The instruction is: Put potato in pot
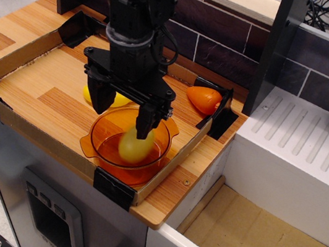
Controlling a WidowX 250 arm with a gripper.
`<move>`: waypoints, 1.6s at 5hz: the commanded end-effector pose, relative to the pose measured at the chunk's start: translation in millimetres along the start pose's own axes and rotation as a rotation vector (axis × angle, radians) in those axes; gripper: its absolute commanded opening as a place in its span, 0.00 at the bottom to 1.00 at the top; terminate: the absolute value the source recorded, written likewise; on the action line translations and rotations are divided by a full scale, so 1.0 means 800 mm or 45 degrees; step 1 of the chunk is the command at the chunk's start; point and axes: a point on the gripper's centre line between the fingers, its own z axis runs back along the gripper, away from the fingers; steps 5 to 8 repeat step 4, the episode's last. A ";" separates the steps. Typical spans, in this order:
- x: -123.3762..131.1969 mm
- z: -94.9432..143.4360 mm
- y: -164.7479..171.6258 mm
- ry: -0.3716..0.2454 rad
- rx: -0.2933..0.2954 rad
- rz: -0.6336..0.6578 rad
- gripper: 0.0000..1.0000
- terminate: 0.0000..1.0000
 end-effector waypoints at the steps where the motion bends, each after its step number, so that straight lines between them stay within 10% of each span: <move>1: 0.032 0.082 0.050 -0.166 -0.052 0.159 1.00 0.00; 3: 0.059 0.115 0.087 -0.183 0.007 0.236 1.00 0.00; 4: 0.059 0.115 0.087 -0.183 0.007 0.236 1.00 1.00; 8: 0.059 0.115 0.087 -0.183 0.007 0.236 1.00 1.00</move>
